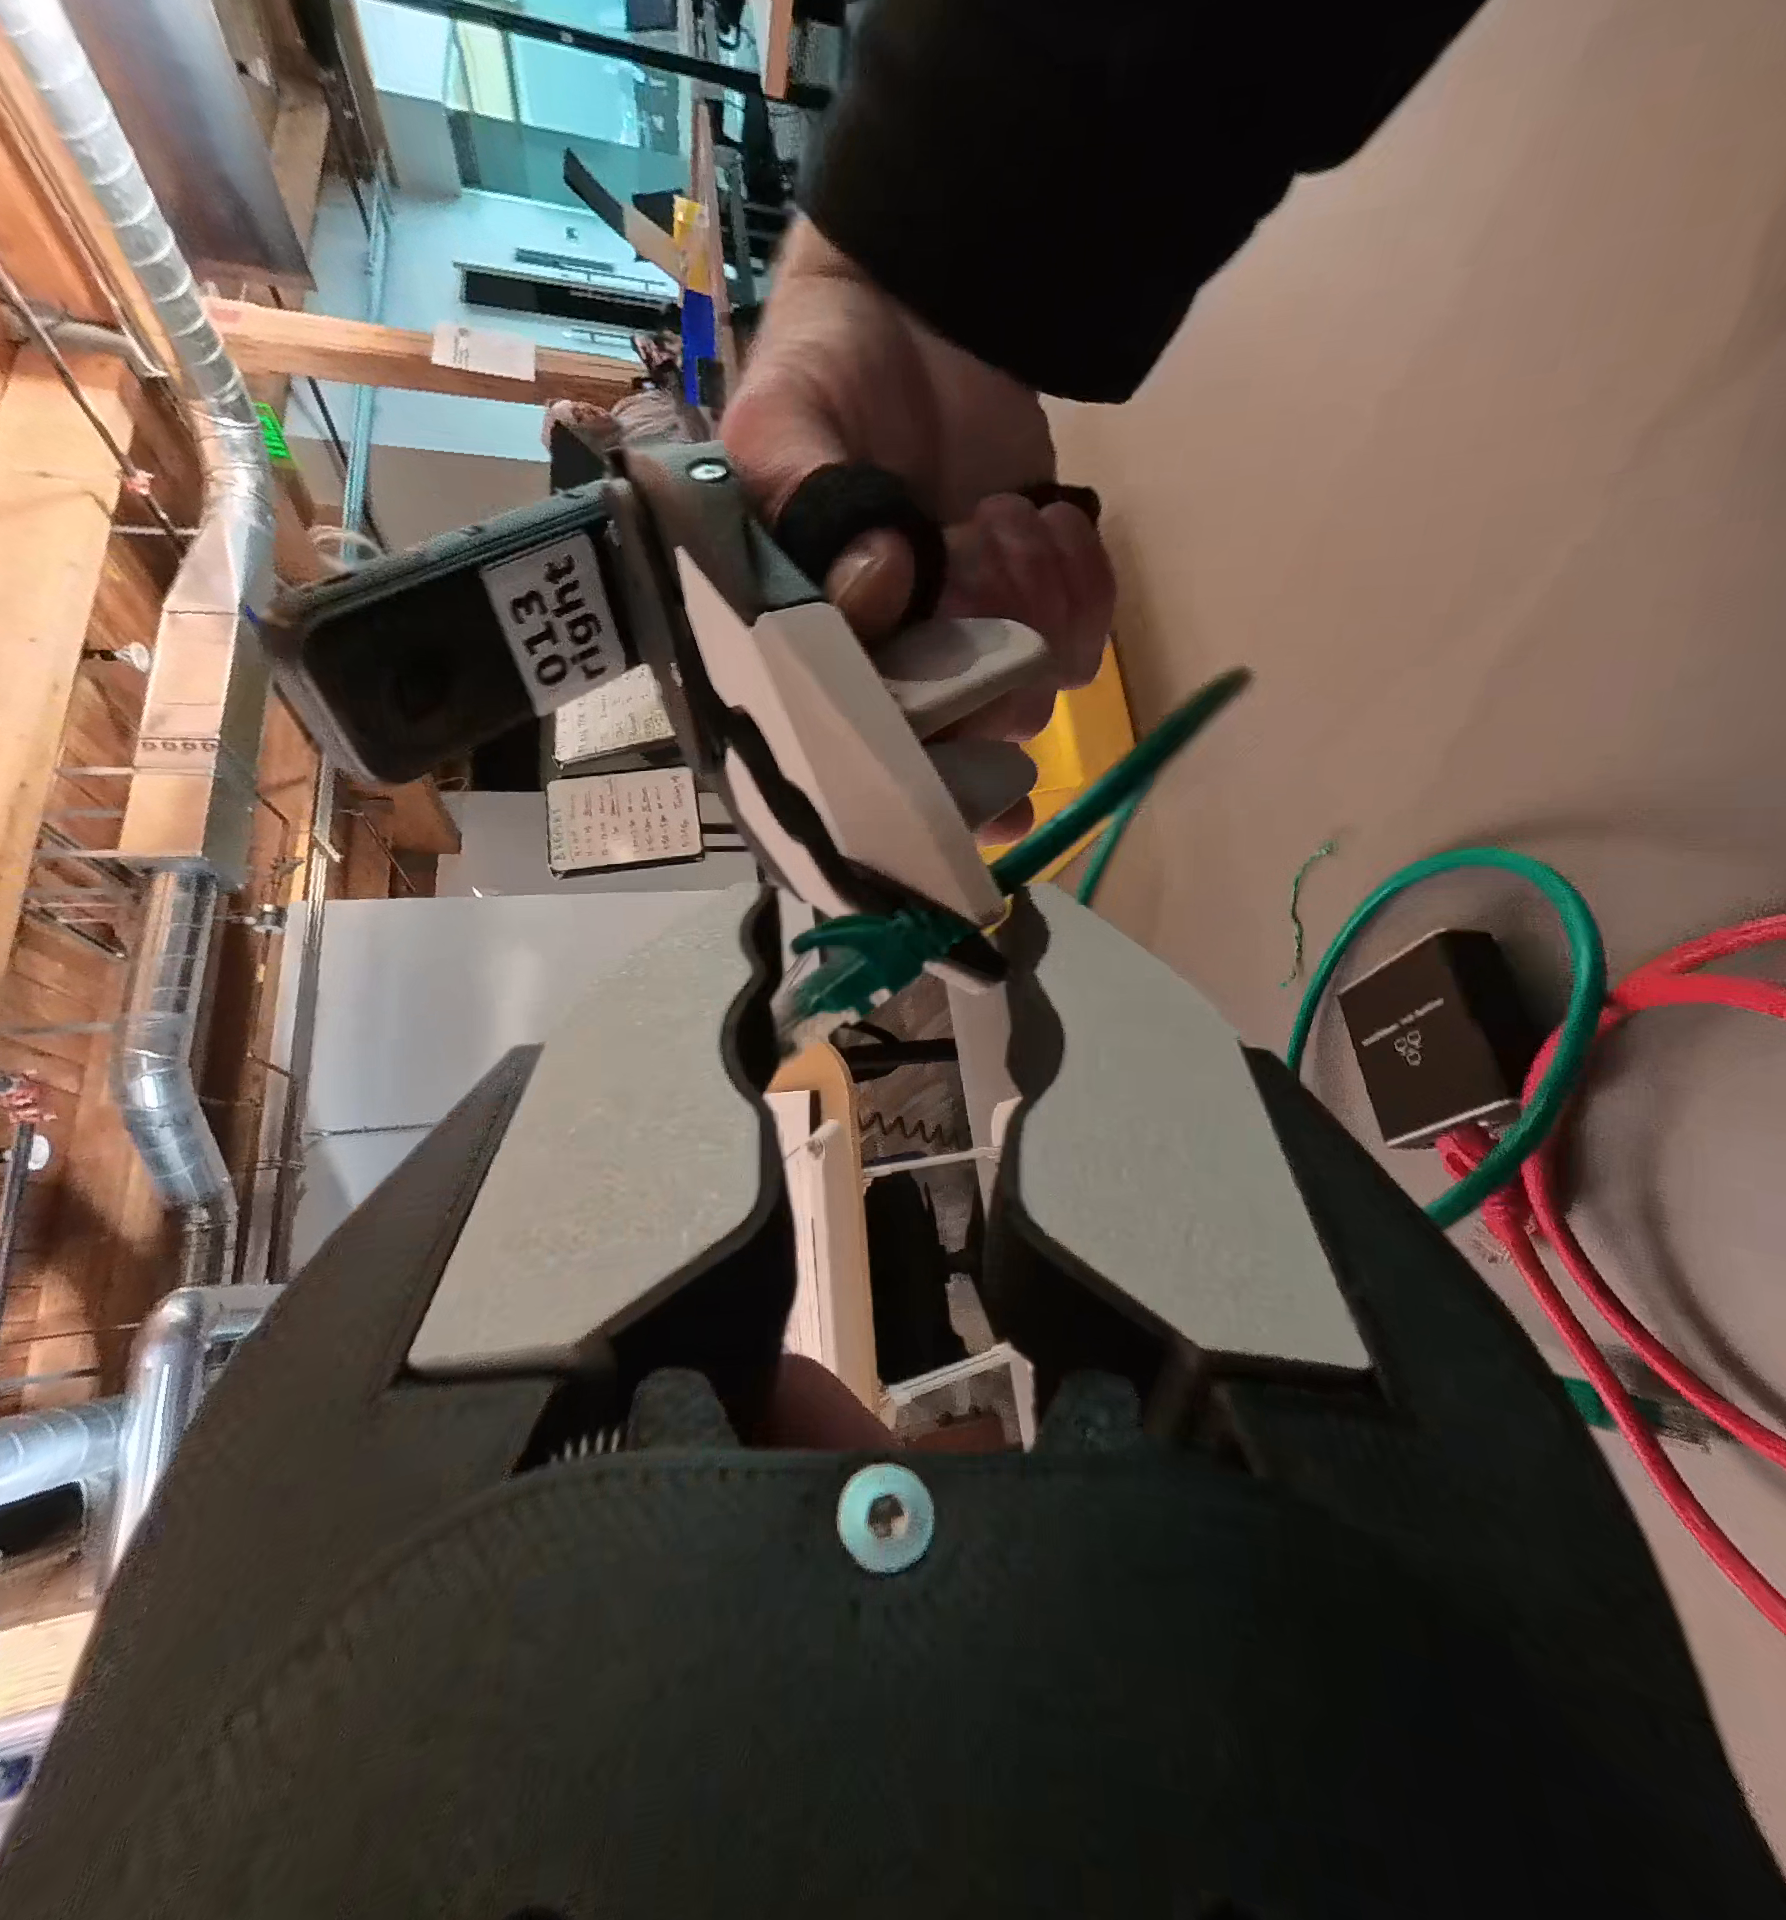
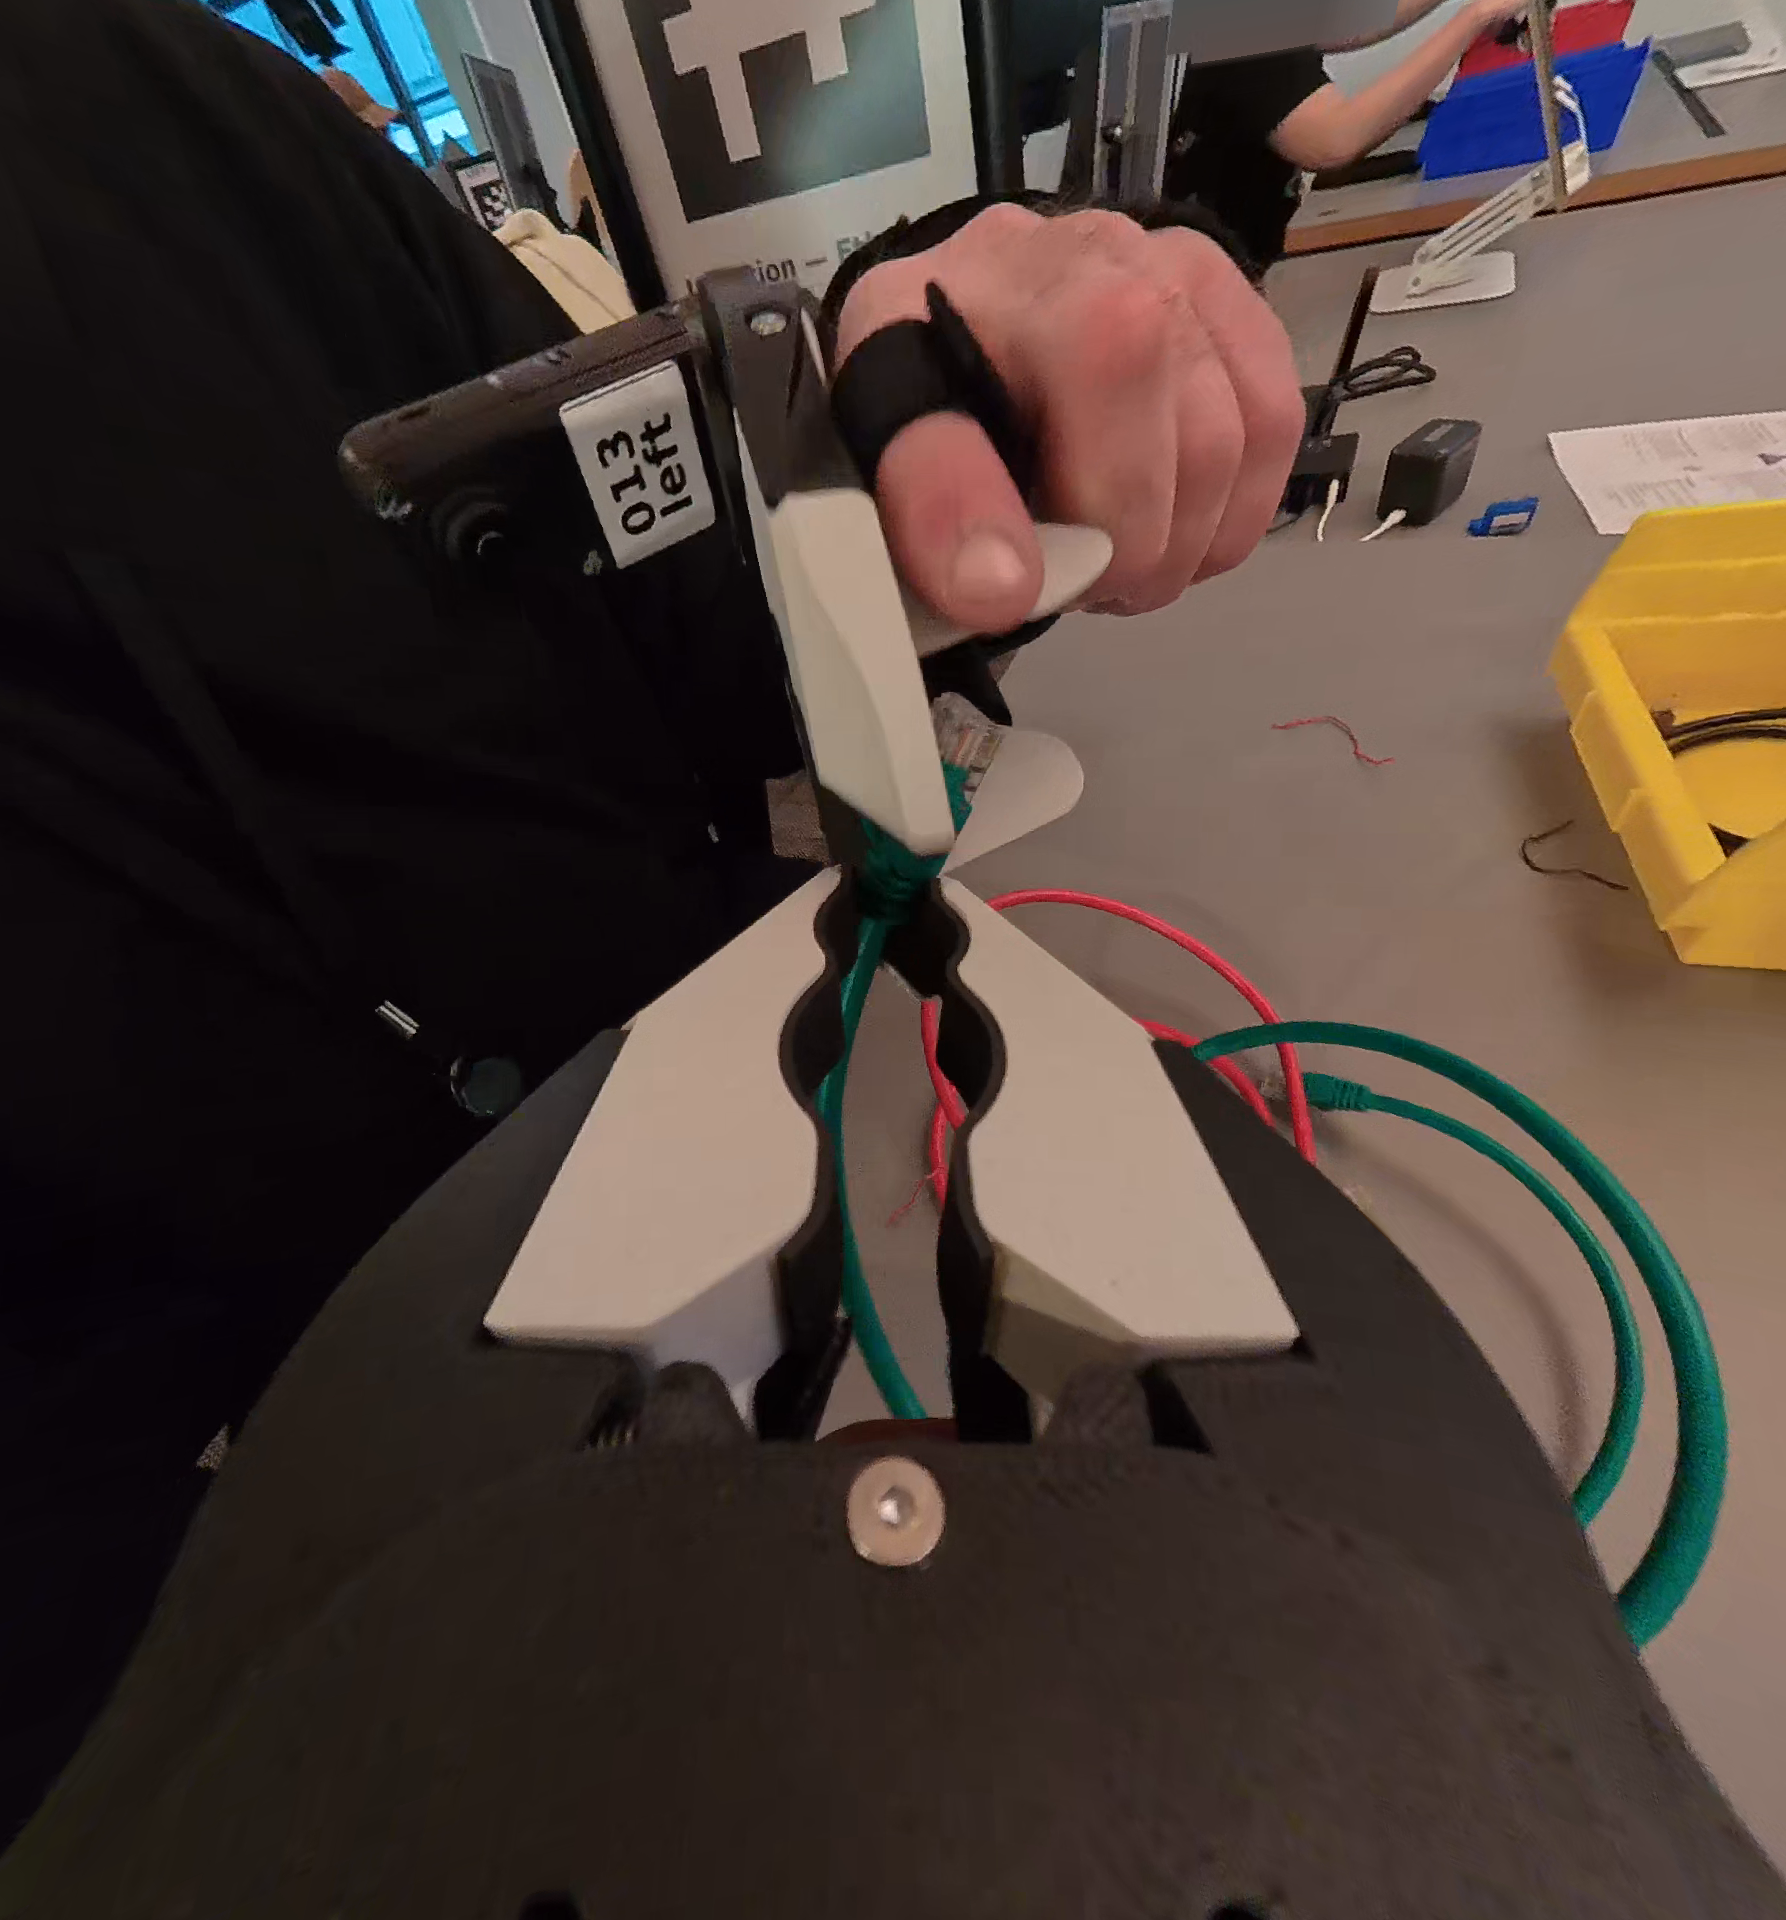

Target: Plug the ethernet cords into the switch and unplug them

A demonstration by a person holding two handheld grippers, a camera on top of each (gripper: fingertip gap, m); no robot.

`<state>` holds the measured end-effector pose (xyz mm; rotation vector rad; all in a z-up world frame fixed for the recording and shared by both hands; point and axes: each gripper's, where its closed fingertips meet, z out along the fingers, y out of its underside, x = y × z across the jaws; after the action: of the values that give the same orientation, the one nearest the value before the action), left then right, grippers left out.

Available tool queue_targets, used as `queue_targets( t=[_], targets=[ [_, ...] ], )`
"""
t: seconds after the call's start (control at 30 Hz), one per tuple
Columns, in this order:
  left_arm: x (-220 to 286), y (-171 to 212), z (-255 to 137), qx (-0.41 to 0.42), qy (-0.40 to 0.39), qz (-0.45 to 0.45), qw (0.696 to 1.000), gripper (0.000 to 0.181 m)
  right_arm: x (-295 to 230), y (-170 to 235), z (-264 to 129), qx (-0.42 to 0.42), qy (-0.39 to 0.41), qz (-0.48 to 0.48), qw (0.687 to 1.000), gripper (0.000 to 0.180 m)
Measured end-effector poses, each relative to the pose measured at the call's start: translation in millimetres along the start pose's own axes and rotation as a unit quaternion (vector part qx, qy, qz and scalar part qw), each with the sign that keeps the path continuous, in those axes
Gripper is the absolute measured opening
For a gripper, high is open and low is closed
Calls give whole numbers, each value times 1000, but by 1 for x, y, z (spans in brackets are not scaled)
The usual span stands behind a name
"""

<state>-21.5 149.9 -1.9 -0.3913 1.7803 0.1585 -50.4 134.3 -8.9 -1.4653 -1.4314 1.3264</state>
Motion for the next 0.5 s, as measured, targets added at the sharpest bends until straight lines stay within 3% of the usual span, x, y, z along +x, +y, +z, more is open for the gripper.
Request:
queue_targets(
  t=[0.27,0.37,0.5],
  targets=[
    [-14,21,12,-42,-45,-56,997,32,19,-8,-15,23,64,3,998,11],
    [-20,39,13,-62,-50,-117,990,29,42,-21,-23,23,163,-28,986,26],
    [-30,63,11,-88,-78,-173,978,27,59,-52,-45,35,295,-89,951,30]
  ],
)
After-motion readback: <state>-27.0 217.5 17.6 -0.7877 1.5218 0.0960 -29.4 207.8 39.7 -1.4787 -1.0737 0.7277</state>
